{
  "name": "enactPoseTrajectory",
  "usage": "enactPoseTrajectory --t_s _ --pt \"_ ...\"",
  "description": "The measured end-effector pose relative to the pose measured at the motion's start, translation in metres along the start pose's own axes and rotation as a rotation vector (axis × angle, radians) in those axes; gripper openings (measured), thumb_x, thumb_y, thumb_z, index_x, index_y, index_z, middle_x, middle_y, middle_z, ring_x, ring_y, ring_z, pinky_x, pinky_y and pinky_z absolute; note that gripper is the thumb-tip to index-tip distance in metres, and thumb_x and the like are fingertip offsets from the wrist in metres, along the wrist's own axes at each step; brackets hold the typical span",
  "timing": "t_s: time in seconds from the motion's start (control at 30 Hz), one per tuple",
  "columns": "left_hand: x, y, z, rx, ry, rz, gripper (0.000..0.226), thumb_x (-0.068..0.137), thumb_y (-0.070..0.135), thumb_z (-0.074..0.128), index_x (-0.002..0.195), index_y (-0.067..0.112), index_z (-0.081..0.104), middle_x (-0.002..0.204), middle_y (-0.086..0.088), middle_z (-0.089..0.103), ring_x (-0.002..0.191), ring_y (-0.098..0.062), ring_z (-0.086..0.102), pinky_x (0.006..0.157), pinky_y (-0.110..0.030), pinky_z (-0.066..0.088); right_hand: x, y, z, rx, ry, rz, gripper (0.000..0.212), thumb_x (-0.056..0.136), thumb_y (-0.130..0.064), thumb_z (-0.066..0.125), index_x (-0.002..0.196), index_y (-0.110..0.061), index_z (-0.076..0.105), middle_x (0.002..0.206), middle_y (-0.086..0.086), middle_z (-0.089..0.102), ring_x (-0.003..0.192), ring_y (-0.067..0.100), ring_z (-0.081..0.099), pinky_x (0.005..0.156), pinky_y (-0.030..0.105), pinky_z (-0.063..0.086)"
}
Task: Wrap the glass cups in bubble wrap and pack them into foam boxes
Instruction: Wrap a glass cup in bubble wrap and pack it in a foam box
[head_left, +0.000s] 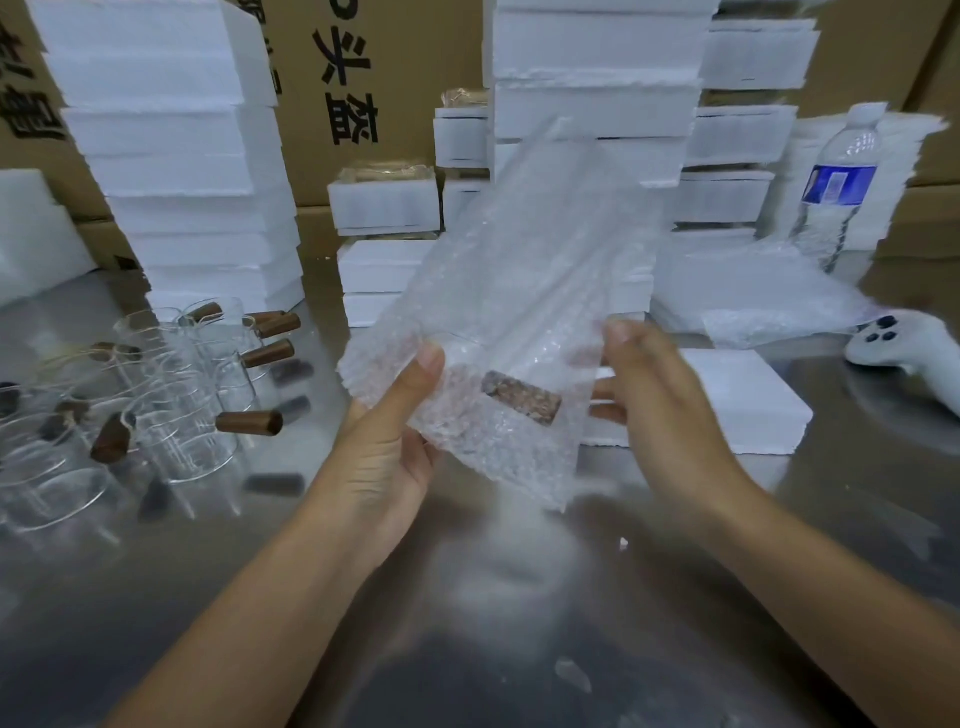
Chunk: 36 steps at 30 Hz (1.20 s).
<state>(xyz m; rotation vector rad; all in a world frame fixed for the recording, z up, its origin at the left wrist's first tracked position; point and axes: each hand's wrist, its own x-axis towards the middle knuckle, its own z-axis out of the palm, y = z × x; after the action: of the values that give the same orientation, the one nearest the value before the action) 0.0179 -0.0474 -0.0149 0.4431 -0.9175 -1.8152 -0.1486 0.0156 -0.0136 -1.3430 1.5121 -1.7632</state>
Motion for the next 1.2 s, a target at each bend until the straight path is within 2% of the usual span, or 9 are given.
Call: enactPoseTrajectory --t_s 0.17,0.33,0.43,0.53,0.67,0.8,0.97,1.07,1.2 --pt "-0.001 -0.003 0.0 0.008 -0.053 0.03 0.105 0.043 0.037 0.092 0.136 0.019 0.048 0.129 -0.008 0.062 0.119 -0.025 0.058 0.103 -0.041 0.043 -0.008 0.002 0.01 0.007 -0.263 -0.061 0.02 0.081 -0.046 0.059 0.091 -0.03 0.067 0.085 -0.008 0.071 0.081 0.01 0.067 0.074 0.021 0.053" --pt "0.0 -0.005 -0.003 0.083 -0.13 -0.014 0.1 0.044 0.042 0.092 0.132 0.017 0.051 0.126 -0.006 0.064 0.115 -0.023 0.061 0.094 -0.035 0.051 -0.005 0.0 0.006 0.03 -0.167 -0.005 0.02 0.086 -0.034 0.06 0.087 -0.015 0.067 0.068 -0.006 0.067 0.065 0.007 0.062 0.061 0.017 0.048" --pt "0.001 -0.005 -0.008 0.37 -0.121 0.027 0.078 0.044 0.056 0.087 0.115 0.033 0.064 0.116 0.006 0.069 0.108 -0.013 0.065 0.088 -0.034 0.054 -0.001 -0.001 0.001 0.032 -0.068 0.07 0.02 0.091 -0.028 0.056 0.082 -0.015 0.068 0.067 -0.007 0.066 0.064 0.005 0.06 0.059 0.015 0.047" --pt "0.001 -0.006 -0.012 0.571 -0.086 0.065 0.047 0.054 0.055 0.082 0.098 0.041 0.071 0.106 0.013 0.072 0.1 -0.006 0.067 0.09 -0.034 0.048 0.003 -0.002 -0.004 0.035 -0.016 0.126 0.026 0.091 -0.032 0.056 0.087 -0.011 0.07 0.083 0.011 0.071 0.072 0.026 0.064 0.068 0.024 0.049" --pt "0.001 -0.007 -0.014 0.772 -0.055 0.114 0.067 0.052 0.057 0.077 0.114 0.036 0.06 0.107 0.011 0.071 0.099 -0.009 0.067 0.085 -0.029 0.051 0.003 -0.004 -0.003 0.014 -0.021 0.115 0.027 0.094 -0.031 0.053 0.082 -0.017 0.074 0.099 0.028 0.064 0.096 0.046 0.058 0.091 0.053 0.047" --pt "-0.003 -0.009 -0.01 0.824 -0.139 0.148 0.068 0.064 0.048 0.077 0.126 0.033 0.052 0.115 0.013 0.066 0.106 -0.006 0.064 0.089 -0.026 0.051 0.001 -0.007 -0.003 0.015 -0.065 0.085 0.032 0.096 -0.028 0.051 0.076 -0.034 0.075 0.089 0.026 0.065 0.081 0.033 0.062 0.09 0.054 0.047" --pt "-0.008 -0.009 -0.004 0.83 -0.165 0.209 0.058 0.069 0.032 0.082 0.118 0.034 0.05 0.108 0.018 0.066 0.099 0.0 0.065 0.073 -0.011 0.051 0.0 -0.006 -0.002 0.049 -0.092 0.089 0.027 0.095 -0.027 0.052 0.082 -0.02 0.074 0.083 0.023 0.066 0.073 0.03 0.06 0.075 0.04 0.047" --pt "-0.009 -0.007 -0.002 0.826 -0.146 0.194 0.052 0.068 0.033 0.08 0.113 0.03 0.054 0.107 0.012 0.069 0.098 -0.006 0.067 0.08 -0.021 0.054 0.002 -0.008 -0.006 0.007 -0.067 0.052 0.037 0.091 -0.044 0.05 0.083 -0.016 0.072 0.093 0.021 0.067 0.082 0.032 0.065 0.077 0.033 0.051" --pt "-0.013 -0.003 -0.001 0.882 -0.191 0.173 0.047 0.069 0.035 0.076 0.111 0.035 0.055 0.108 0.012 0.068 0.101 -0.009 0.066 0.092 -0.038 0.051 0.004 -0.012 -0.011 -0.09 0.035 -0.04 0.037 0.086 -0.049 0.05 0.068 -0.023 0.071 0.074 0.013 0.065 0.06 0.009 0.055 0.055 0.008 0.04"
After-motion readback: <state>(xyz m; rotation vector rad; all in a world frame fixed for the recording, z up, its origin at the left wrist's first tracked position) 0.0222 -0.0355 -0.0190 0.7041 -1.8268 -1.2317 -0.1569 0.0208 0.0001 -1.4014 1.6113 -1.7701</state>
